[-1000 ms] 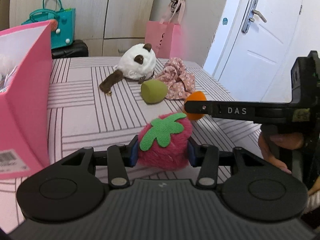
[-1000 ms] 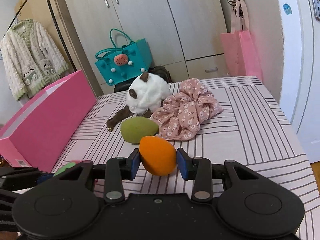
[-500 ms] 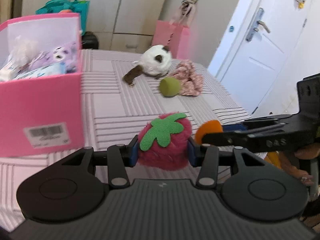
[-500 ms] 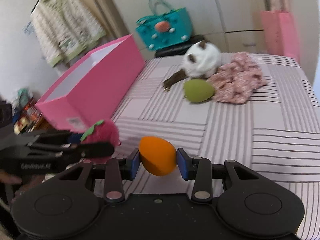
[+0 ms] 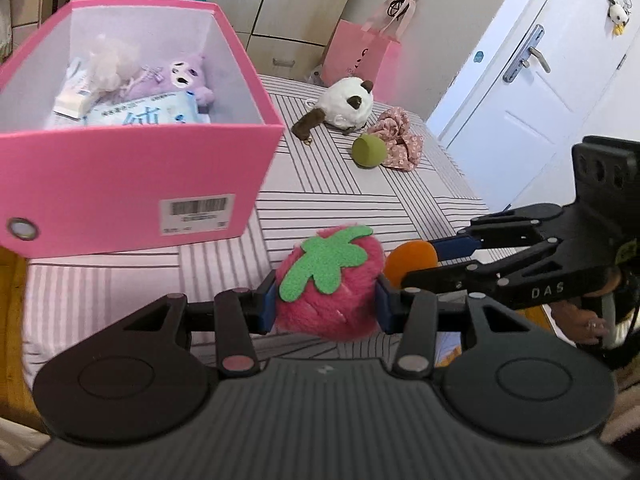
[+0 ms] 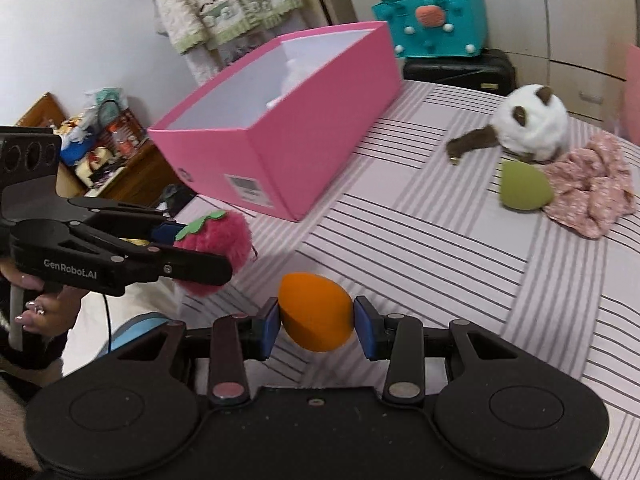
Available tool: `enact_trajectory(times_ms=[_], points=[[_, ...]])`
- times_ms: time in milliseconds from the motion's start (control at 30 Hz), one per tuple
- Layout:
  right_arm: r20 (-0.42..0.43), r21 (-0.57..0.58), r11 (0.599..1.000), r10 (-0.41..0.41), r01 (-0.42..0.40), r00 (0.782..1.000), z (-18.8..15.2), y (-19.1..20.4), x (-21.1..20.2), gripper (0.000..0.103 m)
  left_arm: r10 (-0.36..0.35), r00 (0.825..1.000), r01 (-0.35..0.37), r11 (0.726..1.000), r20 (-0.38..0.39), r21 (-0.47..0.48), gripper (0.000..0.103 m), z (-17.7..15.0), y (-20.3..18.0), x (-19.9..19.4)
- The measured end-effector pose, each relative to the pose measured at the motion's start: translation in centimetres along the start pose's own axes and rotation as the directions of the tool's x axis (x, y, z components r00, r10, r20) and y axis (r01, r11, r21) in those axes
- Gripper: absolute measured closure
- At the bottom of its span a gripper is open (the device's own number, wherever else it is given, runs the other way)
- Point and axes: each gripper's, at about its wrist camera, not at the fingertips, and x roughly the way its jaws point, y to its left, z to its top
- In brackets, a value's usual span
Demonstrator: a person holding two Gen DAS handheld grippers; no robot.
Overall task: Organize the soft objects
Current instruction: 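Carry the strawberry plush with the left tool while the right tool carries the sponge over the box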
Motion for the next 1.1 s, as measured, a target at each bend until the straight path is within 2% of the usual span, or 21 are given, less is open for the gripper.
enact_trajectory(times_ms=[133, 233, 300, 433, 533, 633, 833, 967, 1100], points=[[-0.013, -0.001, 0.999, 0.037, -0.037, 0.999, 0.7, 1.0, -0.2, 0.058, -0.003, 1.000, 0.003, 1.000, -0.015, 0.006, 0.057, 0.6, 0.8, -2.5], [-0.043, -0.007, 0.998, 0.059, -0.059, 0.997, 1.2, 1.6, -0.5, 0.058, 0.040, 0.999, -0.040, 0.999, -0.002, 0.015, 0.057, 1.3, 1.6, -4.7], [-0.047, -0.020, 0.998, 0.064, -0.065, 0.997, 1.7, 2.2, -0.7, 0.058, 0.084, 0.996, -0.085, 0.995, 0.029, 0.042, 0.057, 1.8, 1.7, -6.2], [-0.019, -0.053, 0.997, 0.063, -0.064, 0.998, 3.0, 3.2, -1.3, 0.058, 0.119, 0.989, -0.126, 0.990, 0.092, 0.070, 0.057, 2.9, 1.9, -8.0], [0.005, -0.084, 0.995, 0.057, -0.057, 0.998, 4.2, 3.9, -1.3, 0.058, 0.119, 0.984, -0.128, 0.990, 0.136, 0.060, 0.057, 4.0, 2.3, -8.8], [0.028, -0.119, 0.990, 0.085, -0.081, 0.996, 5.7, 4.3, -1.2, 0.058, 0.084, 0.976, -0.094, 0.995, 0.202, 0.043, 0.057, 4.7, 3.1, -9.8], [0.089, -0.182, 0.977, 0.130, -0.112, 0.988, 9.2, 5.3, -0.8, 0.057, 0.135, 0.960, -0.148, 0.988, 0.247, 0.033, 0.057, 6.8, 4.2, -9.6], [0.145, -0.221, 0.968, 0.151, -0.117, 0.978, 11.6, 5.8, 0.1, 0.057, 0.191, 0.941, -0.206, 0.978, 0.278, 0.024, 0.057, 7.8, 5.2, -8.9], [0.170, -0.249, 0.962, 0.161, -0.116, 0.972, 13.9, 5.2, 2.1, 0.057, 0.234, 0.942, -0.239, 0.971, 0.241, -0.008, 0.057, 9.5, 7.0, -6.9]])
